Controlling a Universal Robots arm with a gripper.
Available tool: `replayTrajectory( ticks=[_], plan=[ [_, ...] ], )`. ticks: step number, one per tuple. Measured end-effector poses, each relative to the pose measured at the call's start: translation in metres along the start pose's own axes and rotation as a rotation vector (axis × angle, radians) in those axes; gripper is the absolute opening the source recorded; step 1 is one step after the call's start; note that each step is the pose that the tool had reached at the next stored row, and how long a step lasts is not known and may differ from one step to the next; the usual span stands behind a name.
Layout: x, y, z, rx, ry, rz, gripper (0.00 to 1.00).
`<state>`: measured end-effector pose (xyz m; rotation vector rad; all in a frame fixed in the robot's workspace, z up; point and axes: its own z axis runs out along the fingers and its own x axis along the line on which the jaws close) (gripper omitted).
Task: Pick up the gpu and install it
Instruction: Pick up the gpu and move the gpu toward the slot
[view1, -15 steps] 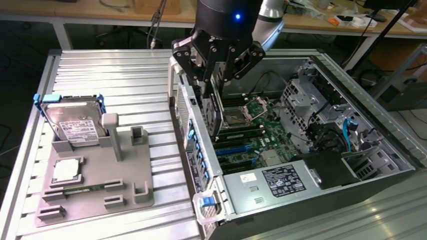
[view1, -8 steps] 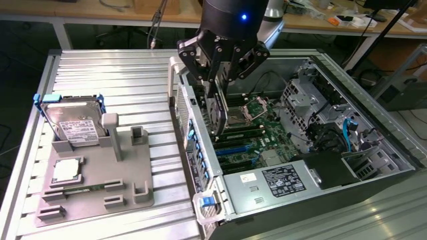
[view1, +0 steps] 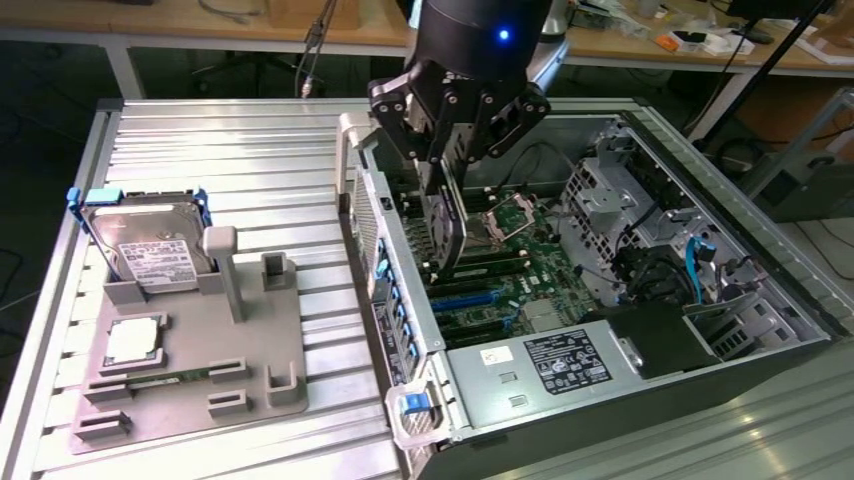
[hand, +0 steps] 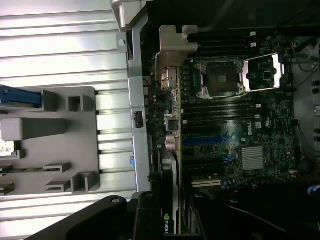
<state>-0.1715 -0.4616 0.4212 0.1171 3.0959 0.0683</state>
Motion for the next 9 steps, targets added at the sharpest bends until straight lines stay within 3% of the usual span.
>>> replayTrajectory(
  ticks=[9],
  plan=[
    [-0.011,0.0008,0.0005,0.0000,0.0001,0.000,0.27]
  ],
)
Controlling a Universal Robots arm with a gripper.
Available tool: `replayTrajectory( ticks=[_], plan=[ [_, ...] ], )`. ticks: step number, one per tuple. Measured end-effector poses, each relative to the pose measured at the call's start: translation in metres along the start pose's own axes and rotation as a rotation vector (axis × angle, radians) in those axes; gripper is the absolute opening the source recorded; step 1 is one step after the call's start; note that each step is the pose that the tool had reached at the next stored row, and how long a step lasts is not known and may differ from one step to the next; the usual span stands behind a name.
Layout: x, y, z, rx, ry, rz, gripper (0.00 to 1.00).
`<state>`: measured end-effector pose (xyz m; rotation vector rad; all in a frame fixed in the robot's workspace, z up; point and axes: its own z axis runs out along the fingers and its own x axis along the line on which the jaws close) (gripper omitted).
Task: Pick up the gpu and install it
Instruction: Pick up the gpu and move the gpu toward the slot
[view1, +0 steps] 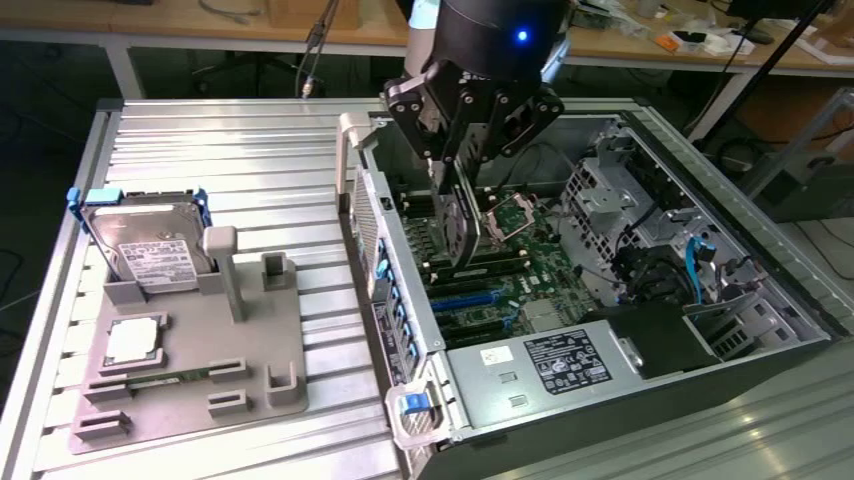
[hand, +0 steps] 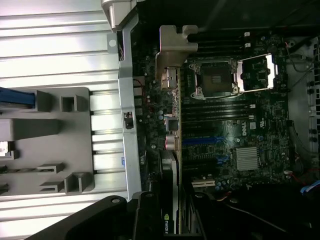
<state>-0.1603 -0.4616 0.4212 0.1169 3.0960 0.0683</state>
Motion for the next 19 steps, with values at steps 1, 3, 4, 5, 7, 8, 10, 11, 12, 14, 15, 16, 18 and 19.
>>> replayTrajectory(
  ticks=[1,3,4,5,7,8,10,11,12,14,15,16,18,19],
  plan=[
    [-0.001,0.0001,0.0000,0.0001,0.0000,0.000,0.27],
    [-0.003,0.0002,0.0001,0.0000,0.0000,0.000,0.27],
    [-0.004,0.0003,0.0002,0.0000,0.0000,0.000,0.27],
    [-0.005,0.0004,0.0003,0.0000,-0.0001,0.000,0.27],
    [-0.007,0.0005,0.0003,0.0000,0.0000,0.000,0.27],
    [-0.008,0.0006,0.0004,0.0000,0.0000,0.000,0.27],
    [-0.010,0.0008,0.0005,0.0000,0.0000,0.000,0.27],
    [-0.011,0.0009,0.0005,0.0000,0.0000,0.000,0.27],
    [-0.012,0.0009,0.0005,0.0000,0.0000,0.000,0.27],
    [-0.015,0.0011,0.0006,0.0001,0.0000,0.000,0.27],
    [-0.016,0.0012,0.0007,0.0000,0.0000,0.000,0.27],
    [-0.017,0.0013,0.0007,0.0000,0.0000,0.000,0.27],
    [-0.019,0.0015,0.0009,0.0000,0.0000,0.000,0.27],
    [-0.021,0.0016,0.0009,0.0000,0.0001,0.000,0.27]
  ],
)
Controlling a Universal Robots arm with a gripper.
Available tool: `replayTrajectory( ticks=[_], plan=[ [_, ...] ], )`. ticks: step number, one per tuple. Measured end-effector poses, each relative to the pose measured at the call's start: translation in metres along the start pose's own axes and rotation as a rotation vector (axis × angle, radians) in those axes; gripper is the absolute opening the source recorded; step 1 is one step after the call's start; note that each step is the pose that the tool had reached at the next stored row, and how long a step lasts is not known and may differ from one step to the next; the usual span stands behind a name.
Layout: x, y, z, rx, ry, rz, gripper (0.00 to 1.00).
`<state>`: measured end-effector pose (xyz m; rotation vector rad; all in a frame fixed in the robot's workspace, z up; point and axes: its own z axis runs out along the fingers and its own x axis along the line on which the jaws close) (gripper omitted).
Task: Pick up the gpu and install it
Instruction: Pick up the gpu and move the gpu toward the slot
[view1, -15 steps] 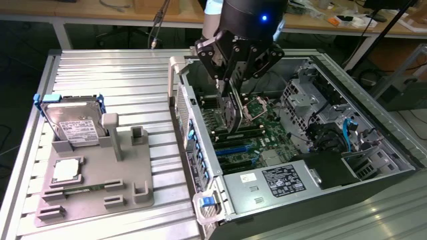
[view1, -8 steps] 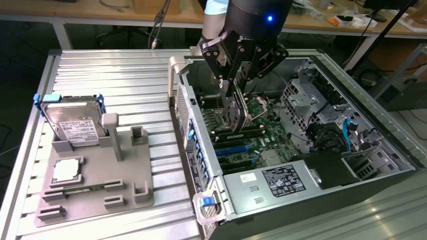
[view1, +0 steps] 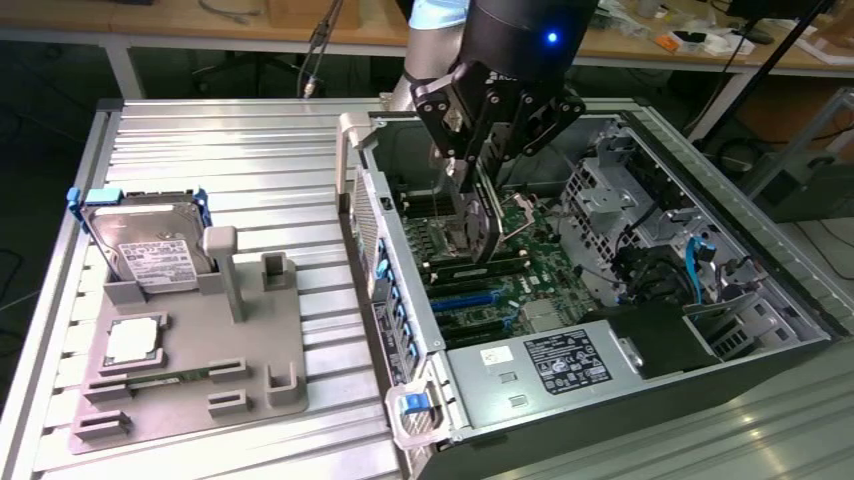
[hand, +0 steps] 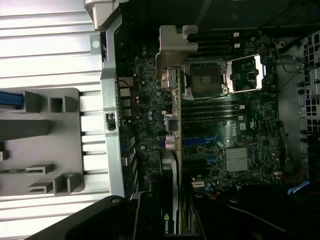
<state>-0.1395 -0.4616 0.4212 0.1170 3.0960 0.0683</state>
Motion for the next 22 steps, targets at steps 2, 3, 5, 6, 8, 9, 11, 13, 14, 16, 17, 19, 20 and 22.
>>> replayTrajectory(
  ticks=[2,3,5,6,8,9,11,13,14,16,17,19,20,22],
  plan=[
    [-0.002,0.0002,0.0001,0.0000,0.0000,0.000,0.27],
    [-0.004,0.0003,0.0002,0.0000,0.0000,0.000,0.27],
    [-0.006,0.0005,0.0003,0.0000,0.0000,0.000,0.27],
    [-0.008,0.0006,0.0004,0.0000,0.0001,0.000,0.27],
    [-0.010,0.0008,0.0005,0.0000,0.0000,0.000,0.27],
    [-0.011,0.0009,0.0005,0.0000,0.0001,0.000,0.27],
    [-0.014,0.0011,0.0006,0.0001,0.0001,0.000,0.27],
    [-0.016,0.0012,0.0007,0.0000,0.0001,0.000,0.27],
    [-0.018,0.0013,0.0008,0.0000,0.0001,0.000,0.27],
    [-0.020,0.0015,0.0009,0.0000,0.0001,0.000,0.27],
    [-0.022,0.0016,0.0010,0.0000,0.0001,0.000,0.27],
    [-0.025,0.0018,0.0011,0.0000,0.0002,0.000,0.27],
    [-0.027,0.0020,0.0012,0.0000,0.0002,0.000,0.27],
    [-0.030,0.0022,0.0013,0.0000,0.0002,0.000,0.27]
  ],
)
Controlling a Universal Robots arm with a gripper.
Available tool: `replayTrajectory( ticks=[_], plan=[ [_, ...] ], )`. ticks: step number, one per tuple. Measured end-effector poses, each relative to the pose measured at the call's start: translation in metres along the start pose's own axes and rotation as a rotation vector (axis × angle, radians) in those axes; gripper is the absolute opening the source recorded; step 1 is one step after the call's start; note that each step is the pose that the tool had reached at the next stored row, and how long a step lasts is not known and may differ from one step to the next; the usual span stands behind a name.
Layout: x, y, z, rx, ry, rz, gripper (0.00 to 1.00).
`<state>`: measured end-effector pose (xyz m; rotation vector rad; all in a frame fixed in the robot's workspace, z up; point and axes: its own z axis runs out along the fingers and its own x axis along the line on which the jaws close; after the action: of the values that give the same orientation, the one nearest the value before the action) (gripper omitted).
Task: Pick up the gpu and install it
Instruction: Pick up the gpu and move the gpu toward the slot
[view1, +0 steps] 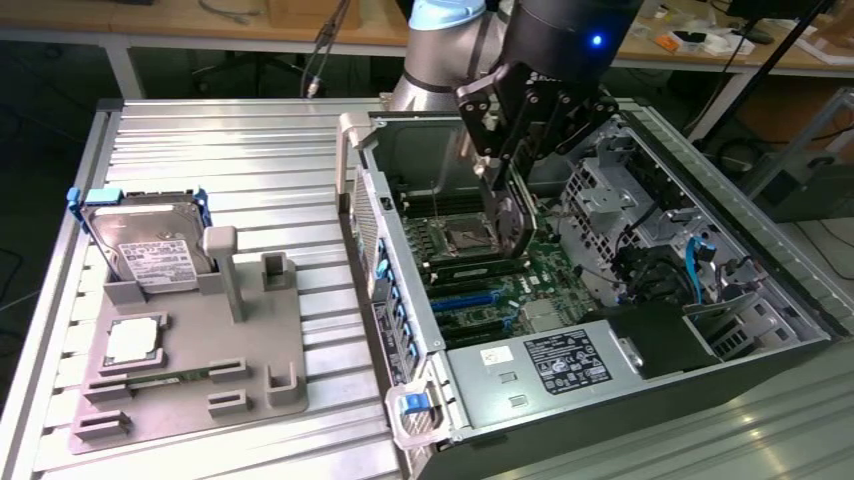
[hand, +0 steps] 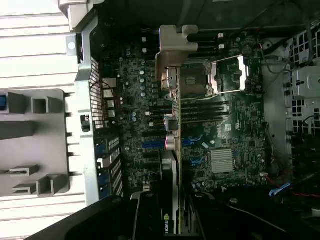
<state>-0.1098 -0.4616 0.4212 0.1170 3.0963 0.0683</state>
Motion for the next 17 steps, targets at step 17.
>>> replayTrajectory(
  ticks=[17],
  plan=[
    [-0.022,0.0016,0.0009,0.0000,0.0000,0.000,0.27]
  ],
)
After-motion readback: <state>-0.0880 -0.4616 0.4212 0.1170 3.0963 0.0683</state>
